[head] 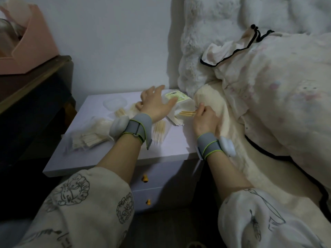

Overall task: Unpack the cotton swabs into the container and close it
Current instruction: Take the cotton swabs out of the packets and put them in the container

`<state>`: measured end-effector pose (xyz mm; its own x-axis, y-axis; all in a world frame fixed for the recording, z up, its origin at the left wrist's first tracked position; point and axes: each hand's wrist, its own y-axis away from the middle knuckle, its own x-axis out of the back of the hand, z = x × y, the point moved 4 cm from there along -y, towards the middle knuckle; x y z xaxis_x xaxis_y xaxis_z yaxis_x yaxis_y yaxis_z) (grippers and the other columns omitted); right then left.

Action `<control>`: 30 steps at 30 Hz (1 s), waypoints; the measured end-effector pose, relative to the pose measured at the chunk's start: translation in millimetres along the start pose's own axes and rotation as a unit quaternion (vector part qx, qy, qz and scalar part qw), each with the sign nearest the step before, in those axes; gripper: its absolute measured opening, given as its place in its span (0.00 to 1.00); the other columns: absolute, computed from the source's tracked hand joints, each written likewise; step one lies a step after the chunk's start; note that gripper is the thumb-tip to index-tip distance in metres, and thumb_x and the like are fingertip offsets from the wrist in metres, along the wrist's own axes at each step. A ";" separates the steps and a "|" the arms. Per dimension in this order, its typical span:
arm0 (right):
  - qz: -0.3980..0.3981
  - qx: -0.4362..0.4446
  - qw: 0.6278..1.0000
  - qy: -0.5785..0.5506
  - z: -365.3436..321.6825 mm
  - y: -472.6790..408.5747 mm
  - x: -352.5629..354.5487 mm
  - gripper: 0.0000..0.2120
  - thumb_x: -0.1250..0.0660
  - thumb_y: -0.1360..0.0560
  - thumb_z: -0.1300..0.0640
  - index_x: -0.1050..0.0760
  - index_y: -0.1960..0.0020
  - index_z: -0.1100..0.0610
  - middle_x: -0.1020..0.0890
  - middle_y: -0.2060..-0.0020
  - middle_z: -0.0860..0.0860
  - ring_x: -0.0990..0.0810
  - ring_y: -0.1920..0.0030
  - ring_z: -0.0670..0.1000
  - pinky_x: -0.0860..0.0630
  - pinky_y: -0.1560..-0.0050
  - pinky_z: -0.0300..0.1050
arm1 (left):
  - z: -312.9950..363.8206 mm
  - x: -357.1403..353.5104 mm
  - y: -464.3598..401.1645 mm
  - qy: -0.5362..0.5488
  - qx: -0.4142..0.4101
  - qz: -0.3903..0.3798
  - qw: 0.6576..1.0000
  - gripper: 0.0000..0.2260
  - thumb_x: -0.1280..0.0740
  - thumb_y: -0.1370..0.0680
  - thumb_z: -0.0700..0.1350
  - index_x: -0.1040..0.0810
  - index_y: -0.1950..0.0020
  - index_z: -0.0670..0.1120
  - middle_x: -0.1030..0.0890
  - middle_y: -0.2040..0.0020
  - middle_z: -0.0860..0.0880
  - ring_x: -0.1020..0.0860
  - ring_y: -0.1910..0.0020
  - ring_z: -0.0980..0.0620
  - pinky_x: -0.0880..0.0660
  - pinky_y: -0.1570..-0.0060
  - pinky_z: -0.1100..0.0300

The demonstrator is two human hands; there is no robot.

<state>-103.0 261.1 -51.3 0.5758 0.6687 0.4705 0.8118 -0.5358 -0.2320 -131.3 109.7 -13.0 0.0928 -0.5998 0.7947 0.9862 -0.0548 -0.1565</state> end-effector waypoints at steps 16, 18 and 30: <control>-0.029 -0.002 0.999 0.030 -13.4 -5.3 -7.6 0.21 0.53 0.20 0.46 0.32 0.45 0.62 0.22 0.48 0.63 0.24 0.48 0.64 0.32 0.54 0.51 | 10.8 8.7 -3.9 0.149 -0.022 0.005 0.989 0.24 0.31 0.28 0.58 0.24 0.36 0.49 0.23 0.37 0.48 0.26 0.38 0.52 0.34 0.46 0.68; -0.061 0.021 0.997 0.050 -15.6 -3.7 -8.6 0.23 0.56 0.20 0.45 0.32 0.43 0.61 0.23 0.47 0.62 0.24 0.48 0.64 0.34 0.56 0.50 | 13.1 14.0 -2.0 0.149 -0.026 0.001 0.988 0.24 0.31 0.28 0.58 0.24 0.36 0.48 0.24 0.36 0.48 0.27 0.38 0.53 0.34 0.47 0.67; 0.012 -0.029 0.982 -0.185 -32.2 -3.4 -0.3 0.23 0.56 0.19 0.48 0.37 0.32 0.61 0.30 0.33 0.58 0.32 0.34 0.57 0.39 0.42 0.41 | 21.4 18.0 6.2 0.169 -0.046 -0.017 0.984 0.23 0.32 0.28 0.59 0.23 0.39 0.48 0.24 0.36 0.47 0.27 0.36 0.52 0.32 0.43 0.64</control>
<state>-109.1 246.1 -23.2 0.6000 0.7907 0.1216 0.7963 -0.5758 -0.1855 -120.5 115.7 12.9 -0.0067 -0.8273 0.5618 0.9698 -0.1423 -0.1980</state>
